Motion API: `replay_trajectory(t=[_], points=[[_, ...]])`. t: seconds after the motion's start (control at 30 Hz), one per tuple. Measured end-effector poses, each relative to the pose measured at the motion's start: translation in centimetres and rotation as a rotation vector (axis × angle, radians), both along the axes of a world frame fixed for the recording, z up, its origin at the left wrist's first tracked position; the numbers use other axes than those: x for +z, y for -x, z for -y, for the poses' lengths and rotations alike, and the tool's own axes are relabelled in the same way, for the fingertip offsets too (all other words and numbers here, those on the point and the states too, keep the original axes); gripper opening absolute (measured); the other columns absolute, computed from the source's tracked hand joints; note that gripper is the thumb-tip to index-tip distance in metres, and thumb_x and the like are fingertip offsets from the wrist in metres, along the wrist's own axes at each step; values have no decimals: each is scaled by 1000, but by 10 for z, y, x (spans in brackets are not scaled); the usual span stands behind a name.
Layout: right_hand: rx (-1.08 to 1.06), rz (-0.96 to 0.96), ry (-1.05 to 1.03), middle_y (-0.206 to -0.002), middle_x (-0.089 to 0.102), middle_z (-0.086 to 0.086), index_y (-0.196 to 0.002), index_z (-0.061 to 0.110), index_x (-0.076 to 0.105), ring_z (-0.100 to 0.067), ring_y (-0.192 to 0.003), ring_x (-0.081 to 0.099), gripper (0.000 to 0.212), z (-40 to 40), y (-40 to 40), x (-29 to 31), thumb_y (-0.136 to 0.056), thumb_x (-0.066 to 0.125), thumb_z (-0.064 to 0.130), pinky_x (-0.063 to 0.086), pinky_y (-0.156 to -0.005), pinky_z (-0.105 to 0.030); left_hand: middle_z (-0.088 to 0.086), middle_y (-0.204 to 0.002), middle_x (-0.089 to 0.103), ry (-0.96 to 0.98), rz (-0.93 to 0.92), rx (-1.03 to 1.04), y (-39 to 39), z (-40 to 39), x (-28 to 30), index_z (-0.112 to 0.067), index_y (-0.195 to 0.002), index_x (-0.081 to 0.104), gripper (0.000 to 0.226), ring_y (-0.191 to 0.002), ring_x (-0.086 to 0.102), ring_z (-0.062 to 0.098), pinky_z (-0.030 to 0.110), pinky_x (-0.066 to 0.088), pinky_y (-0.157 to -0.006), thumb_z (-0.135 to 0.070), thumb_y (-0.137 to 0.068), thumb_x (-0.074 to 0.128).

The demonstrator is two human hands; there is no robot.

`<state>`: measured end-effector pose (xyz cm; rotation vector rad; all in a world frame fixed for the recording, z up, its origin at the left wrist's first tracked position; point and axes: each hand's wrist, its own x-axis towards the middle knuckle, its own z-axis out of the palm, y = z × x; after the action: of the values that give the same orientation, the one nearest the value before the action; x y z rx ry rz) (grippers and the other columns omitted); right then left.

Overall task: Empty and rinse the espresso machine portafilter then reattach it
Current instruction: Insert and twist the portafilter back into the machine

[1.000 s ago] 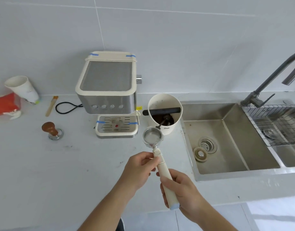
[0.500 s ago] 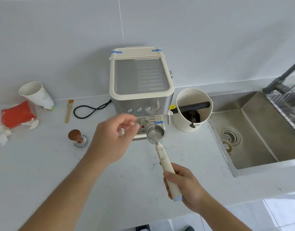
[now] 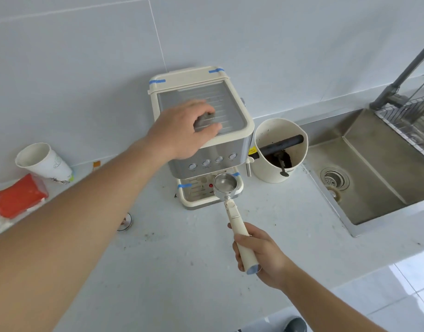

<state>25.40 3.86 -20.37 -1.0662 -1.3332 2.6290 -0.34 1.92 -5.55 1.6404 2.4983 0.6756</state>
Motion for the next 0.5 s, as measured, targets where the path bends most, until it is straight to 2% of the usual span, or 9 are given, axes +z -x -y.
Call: replay_trajectory(t=[0.07, 0.1, 0.17, 0.37, 0.5], points=[[-7, 0, 0, -71, 50, -12, -119, 9, 62, -22, -56, 47, 43, 1, 7, -1, -77, 68, 18, 43, -51, -31, -3, -148, 46, 69, -26, -30, 6, -5, -3, -31, -132, 53, 51, -136, 40, 15, 39, 27, -114, -57, -88, 49], [-11, -2, 0, -71, 50, -11, -118, 10, 62, -22, -56, 47, 43, 2, 12, -2, -77, 68, 18, 43, -50, -31, -4, -155, 37, 92, -38, -42, 8, -6, -3, -34, -136, 49, 54, -143, 30, 12, 41, 19, -118, -59, -88, 47], [-19, -4, 8, -71, 51, -10, -119, 12, 61, -22, -56, 48, 43, 3, 19, -3, -76, 68, 17, 42, -51, -31, -5, -158, 31, 97, -46, -37, 8, -6, -6, -36, -139, 45, 57, -146, 23, 9, 44, 13, -120, -61, -88, 45], [-32, -60, 79, -71, 51, -10, -123, 12, 53, -24, -52, 50, 48, 2, 40, 0, -77, 66, 11, 45, -48, -32, -10, -157, 32, 60, -20, 1, 7, -5, -8, -39, -139, 46, 56, -146, 23, 7, 42, 14, -120, -61, -87, 48], [-43, -85, 138, -69, 51, -9, -127, 11, 46, -22, -48, 47, 52, 2, 50, 1, -78, 63, 8, 39, -45, -27, -12, -157, 33, 53, -9, 1, 8, -5, -8, -40, -139, 46, 56, -146, 23, 5, 41, 13, -120, -61, -87, 49]])
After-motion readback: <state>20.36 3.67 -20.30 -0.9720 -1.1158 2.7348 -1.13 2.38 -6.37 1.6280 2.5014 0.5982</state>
